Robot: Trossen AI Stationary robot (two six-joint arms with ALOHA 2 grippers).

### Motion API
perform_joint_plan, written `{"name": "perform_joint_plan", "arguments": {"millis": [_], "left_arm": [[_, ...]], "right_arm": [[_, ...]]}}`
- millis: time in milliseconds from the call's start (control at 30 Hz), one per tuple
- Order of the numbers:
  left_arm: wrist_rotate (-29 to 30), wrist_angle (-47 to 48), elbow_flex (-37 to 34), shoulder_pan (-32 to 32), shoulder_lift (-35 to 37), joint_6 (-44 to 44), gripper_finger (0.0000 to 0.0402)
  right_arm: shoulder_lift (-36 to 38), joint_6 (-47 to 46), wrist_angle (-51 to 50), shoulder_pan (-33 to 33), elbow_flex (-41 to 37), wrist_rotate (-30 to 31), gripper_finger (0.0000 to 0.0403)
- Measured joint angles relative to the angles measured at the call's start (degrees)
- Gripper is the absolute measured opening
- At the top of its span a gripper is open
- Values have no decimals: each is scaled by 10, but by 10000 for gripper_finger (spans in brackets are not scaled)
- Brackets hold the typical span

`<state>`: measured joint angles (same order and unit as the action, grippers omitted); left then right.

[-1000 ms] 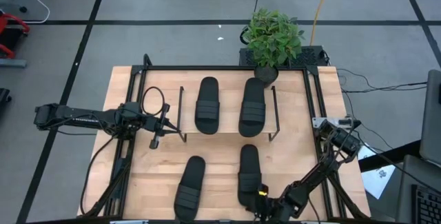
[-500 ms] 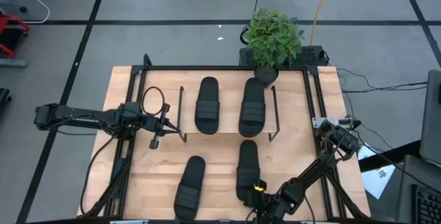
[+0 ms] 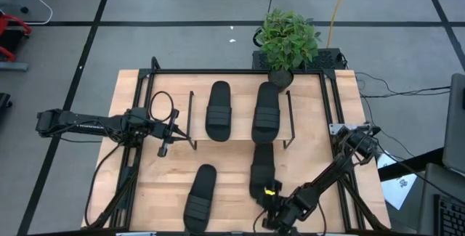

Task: Pick and place slides into the shelf
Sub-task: Put the right black slide under the shelf

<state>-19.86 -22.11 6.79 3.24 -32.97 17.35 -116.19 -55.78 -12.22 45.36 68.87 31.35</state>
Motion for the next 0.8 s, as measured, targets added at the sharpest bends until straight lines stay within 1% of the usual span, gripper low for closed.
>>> {"name": "perform_joint_plan", "arguments": {"millis": [133,200,567,800], "left_arm": [[0,0,0,0,0,0,26],[0,0,0,0,0,1,26],[0,0,0,0,0,1,26],[0,0,0,0,0,1,26]], "right_arm": [[19,-41,-79,0,-2,29,0],[25,-46,-98,0,-4,36,0],[32,-6,-83,-38,-5,28,0],[34,-3,-80,-56,-22,14,0]]}}
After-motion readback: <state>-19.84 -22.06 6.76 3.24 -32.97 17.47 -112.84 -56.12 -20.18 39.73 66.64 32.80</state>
